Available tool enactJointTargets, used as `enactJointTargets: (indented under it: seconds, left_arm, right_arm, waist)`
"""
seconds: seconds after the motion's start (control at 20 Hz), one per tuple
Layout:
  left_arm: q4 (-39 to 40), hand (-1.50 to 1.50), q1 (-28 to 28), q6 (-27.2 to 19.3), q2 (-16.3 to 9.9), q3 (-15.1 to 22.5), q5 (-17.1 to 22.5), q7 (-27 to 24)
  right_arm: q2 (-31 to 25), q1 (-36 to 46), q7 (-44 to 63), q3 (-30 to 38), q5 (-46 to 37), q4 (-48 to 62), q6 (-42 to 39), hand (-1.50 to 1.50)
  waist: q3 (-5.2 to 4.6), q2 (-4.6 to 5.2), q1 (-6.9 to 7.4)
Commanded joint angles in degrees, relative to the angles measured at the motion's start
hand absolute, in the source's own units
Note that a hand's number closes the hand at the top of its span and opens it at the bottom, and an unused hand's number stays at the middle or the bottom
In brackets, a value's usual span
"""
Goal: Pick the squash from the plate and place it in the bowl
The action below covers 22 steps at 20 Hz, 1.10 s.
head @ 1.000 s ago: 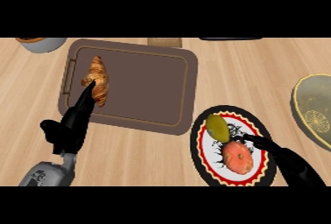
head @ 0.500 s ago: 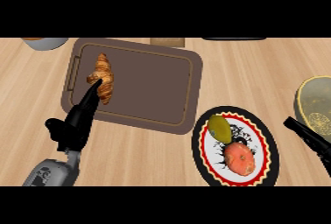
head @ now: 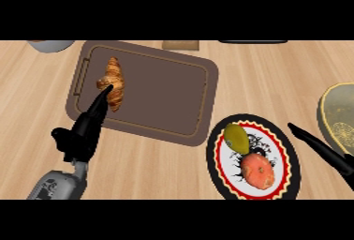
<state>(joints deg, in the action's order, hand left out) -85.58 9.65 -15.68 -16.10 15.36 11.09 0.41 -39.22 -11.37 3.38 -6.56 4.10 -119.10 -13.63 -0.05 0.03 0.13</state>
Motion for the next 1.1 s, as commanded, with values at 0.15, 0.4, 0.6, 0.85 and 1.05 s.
enactJointTargets:
  seconds: [0.15,0.4,0.6,0.85,1.05]
  left_arm:
    - [1.2,0.0,2.1,1.4,1.1,-2.8,-1.1,2.5]
    - [-0.3,0.0,0.8,2.3,3.0,-3.4,-3.3,2.1]
    - [3.5,0.0,1.0,5.3,2.7,-6.8,-3.0,-0.7]
    - [-0.6,0.0,0.0,4.3,4.3,-5.9,-5.2,2.6]
    - [-3.4,0.0,-3.0,4.5,6.3,-4.6,-7.5,3.4]
  right_arm:
    - [0.9,4.6,8.0,-1.4,-2.4,3.0,-6.1,-1.5]
    - [5.1,2.6,-2.4,-2.4,-9.2,10.7,-9.2,-1.5]
    - [7.0,-1.2,-3.8,0.5,-8.5,8.4,-10.8,-1.5]
    - [10.4,0.3,-5.9,2.3,-4.7,11.0,-14.3,-1.5]
    - [11.2,0.5,-3.7,6.4,-2.1,9.8,-18.0,-1.5]
  waist:
    - [0.05,-0.04,-0.19]
    - [0.06,-0.05,-0.23]
    - [0.05,-0.05,-0.51]
    - [0.05,-0.06,-0.37]
    - [0.05,-0.09,-0.27]
